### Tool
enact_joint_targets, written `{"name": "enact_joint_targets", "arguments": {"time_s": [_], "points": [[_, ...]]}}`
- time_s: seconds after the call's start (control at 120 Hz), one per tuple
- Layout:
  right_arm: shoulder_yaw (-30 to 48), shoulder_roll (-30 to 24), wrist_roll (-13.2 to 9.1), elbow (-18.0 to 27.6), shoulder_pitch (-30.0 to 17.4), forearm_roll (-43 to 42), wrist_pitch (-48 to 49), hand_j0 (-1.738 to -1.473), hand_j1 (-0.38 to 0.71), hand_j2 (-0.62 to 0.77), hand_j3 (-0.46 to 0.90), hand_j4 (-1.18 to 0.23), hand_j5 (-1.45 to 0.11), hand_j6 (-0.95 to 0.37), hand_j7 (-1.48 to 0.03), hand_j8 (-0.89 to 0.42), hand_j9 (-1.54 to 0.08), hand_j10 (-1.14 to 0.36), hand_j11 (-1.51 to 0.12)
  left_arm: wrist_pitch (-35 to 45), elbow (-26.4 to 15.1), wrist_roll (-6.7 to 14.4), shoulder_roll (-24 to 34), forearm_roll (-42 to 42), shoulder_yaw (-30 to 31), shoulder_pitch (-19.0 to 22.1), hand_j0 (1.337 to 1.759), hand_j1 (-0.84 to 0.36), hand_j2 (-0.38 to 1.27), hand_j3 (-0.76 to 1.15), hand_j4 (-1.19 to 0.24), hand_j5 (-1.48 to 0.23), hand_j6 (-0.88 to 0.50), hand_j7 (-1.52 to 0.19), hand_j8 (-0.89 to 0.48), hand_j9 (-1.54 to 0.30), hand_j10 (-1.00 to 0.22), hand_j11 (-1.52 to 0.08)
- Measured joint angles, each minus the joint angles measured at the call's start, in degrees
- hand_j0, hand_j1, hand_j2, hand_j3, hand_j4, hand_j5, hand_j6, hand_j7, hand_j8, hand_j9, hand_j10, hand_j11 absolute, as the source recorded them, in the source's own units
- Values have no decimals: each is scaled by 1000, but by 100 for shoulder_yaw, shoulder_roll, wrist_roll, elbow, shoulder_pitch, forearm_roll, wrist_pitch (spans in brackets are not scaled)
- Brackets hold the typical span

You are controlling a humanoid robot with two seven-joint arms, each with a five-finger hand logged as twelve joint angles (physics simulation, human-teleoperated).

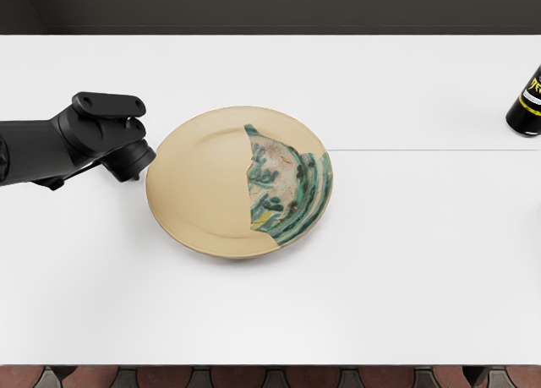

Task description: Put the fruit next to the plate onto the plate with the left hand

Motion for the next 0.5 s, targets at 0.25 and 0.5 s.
{"name": "enact_joint_targets", "arguments": {"time_s": [0.25,0.5], "points": [[1,0,0,0,0,0,0,-1658,-320,-5,0,-25,-31,-25,-31,-25,-31,-24,-31,-34,-36,-5,10,-84,-5,-61,1643,-245,159,0,-126,-1066,-117,-1053,-239,-1067,-453,-1080],[2,0,0,0,0,0,0,-1658,-320,-5,0,-24,-31,-25,-31,-24,-31,-24,-31,-49,-81,-11,44,-141,-28,-292,1650,-335,344,0,-446,-1112,-149,-1076,-216,-1059,-482,-1065]]}}
